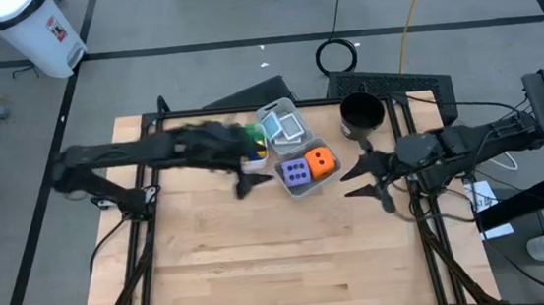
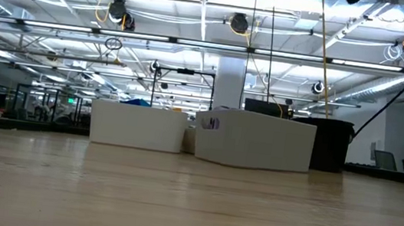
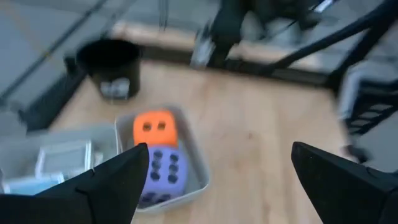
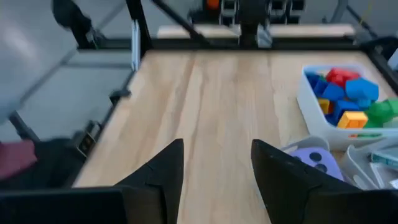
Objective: Pick & Place Toys
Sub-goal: Return to Home Position
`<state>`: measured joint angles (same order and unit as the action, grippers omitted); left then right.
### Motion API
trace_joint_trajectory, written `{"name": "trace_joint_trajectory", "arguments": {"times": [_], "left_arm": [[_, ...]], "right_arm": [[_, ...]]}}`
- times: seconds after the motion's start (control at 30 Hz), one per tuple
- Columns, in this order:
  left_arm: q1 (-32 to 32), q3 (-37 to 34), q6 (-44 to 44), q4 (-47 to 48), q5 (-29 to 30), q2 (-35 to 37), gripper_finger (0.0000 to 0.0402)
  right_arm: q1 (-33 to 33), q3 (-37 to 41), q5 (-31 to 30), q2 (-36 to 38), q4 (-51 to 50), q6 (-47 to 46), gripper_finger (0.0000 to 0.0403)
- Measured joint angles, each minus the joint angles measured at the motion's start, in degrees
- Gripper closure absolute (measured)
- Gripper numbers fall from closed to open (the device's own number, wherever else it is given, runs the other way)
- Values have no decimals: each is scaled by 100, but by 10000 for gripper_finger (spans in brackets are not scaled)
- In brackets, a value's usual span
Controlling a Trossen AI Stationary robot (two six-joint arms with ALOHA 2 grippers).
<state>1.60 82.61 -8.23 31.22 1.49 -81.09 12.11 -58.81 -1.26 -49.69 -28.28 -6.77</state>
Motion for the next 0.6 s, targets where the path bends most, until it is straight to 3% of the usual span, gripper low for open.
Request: {"name": "trace_joint_trajectory", "arguments": {"times": [0.27, 0.4, 0.5, 0.6], "left_arm": [[-104, 17, 67, 1052, -50, 2062, 5], [-244, -228, -91, 1828, 78, 2967, 5], [-452, -991, -188, 1678, 288, 3614, 5], [-648, -2396, -193, 675, 512, 4191, 5]], "right_arm": [[-1, -7, -37, 1370, -275, 389, 243], [-5, -2, -693, 2066, -1140, 494, 243], [-8, 372, -1218, 2524, -1350, -1, 243], [-8, 1096, -1526, 2910, -960, -476, 243]]}}
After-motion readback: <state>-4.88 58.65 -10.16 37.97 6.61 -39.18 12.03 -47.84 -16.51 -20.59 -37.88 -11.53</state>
